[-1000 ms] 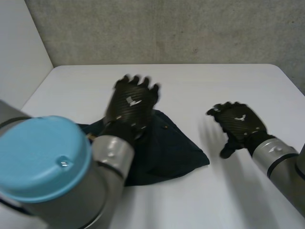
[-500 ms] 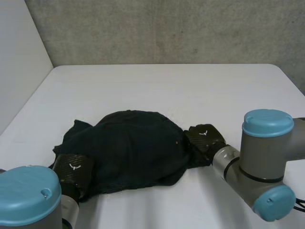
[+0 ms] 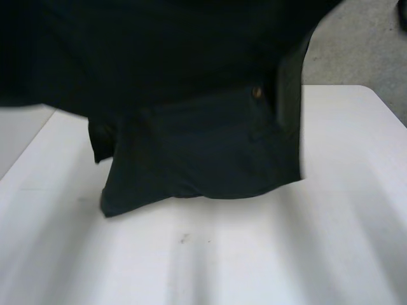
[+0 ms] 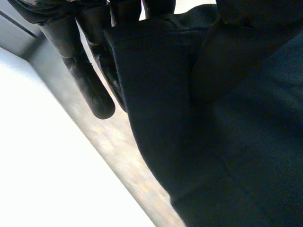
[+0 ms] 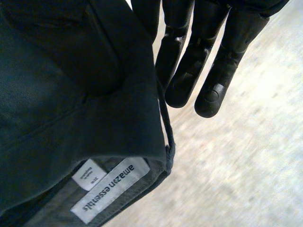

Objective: Fold the shorts.

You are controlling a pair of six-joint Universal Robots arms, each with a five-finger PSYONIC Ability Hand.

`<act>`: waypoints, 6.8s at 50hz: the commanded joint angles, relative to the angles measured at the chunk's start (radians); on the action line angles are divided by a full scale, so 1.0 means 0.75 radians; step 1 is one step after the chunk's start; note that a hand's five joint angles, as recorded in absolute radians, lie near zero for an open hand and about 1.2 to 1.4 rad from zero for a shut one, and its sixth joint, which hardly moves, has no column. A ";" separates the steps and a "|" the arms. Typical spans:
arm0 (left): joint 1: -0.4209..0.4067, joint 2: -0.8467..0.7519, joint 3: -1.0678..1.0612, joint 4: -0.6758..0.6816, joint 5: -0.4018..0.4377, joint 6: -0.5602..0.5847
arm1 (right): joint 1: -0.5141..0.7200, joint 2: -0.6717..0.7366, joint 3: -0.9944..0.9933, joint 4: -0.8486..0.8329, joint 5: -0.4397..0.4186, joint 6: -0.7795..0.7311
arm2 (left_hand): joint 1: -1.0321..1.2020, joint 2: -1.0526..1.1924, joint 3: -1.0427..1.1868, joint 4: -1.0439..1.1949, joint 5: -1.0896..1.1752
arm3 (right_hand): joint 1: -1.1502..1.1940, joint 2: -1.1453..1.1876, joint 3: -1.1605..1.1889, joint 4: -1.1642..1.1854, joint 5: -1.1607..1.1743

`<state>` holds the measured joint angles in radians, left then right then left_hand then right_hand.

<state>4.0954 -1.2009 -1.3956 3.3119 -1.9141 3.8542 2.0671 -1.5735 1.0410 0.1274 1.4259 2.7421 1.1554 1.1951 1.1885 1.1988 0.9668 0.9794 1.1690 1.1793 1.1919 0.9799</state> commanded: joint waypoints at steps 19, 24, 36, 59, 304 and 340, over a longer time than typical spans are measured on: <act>0.195 -1.234 0.430 0.372 0.173 -0.081 | -0.020 1.017 -0.559 -0.059 0.160 -0.069 | 0.321 0.268 0.277 0.263 0.340 | 0.556 0.303 0.289 0.272 0.322; 0.195 -1.542 0.629 0.466 0.220 -0.101 | -0.030 1.241 -0.660 -0.327 0.287 -0.136 | -1.139 -1.192 -1.183 -1.197 -1.120 | -0.025 -0.278 -0.292 -0.309 -0.259; 0.164 -1.549 0.497 0.524 0.229 -0.126 | -0.042 1.149 -0.439 -0.184 0.257 -0.265 | -1.308 -1.361 -1.352 -1.366 -1.289 | -1.073 -1.326 -1.340 -1.356 -1.306; 0.068 -0.900 -0.461 -0.448 0.225 -1.202 | -0.245 0.660 0.704 -0.088 -0.232 -0.238 | -0.951 -1.004 -0.995 -1.008 -0.932 | -0.801 -1.054 -1.068 -1.085 -1.035; 0.084 -1.687 0.621 0.270 0.268 0.179 | -0.079 1.006 -0.050 -0.110 0.259 -0.449 | 0.321 0.268 0.277 0.263 0.340 | 0.556 0.303 0.289 0.272 0.322; 0.199 -1.007 -0.092 0.279 0.501 -0.598 | -0.208 0.582 0.408 -0.127 0.034 0.102 | -1.275 -1.328 -1.320 -1.333 -1.257 | -0.849 -1.101 -1.115 -1.132 -1.082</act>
<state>4.2223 -2.0958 -1.3512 3.6614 -1.5374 3.5336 1.9502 -1.1168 1.3001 -0.0453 1.5358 2.6869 0.1914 0.2005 0.2115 0.2057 0.0461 0.2100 0.2299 0.2219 0.2391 0.0744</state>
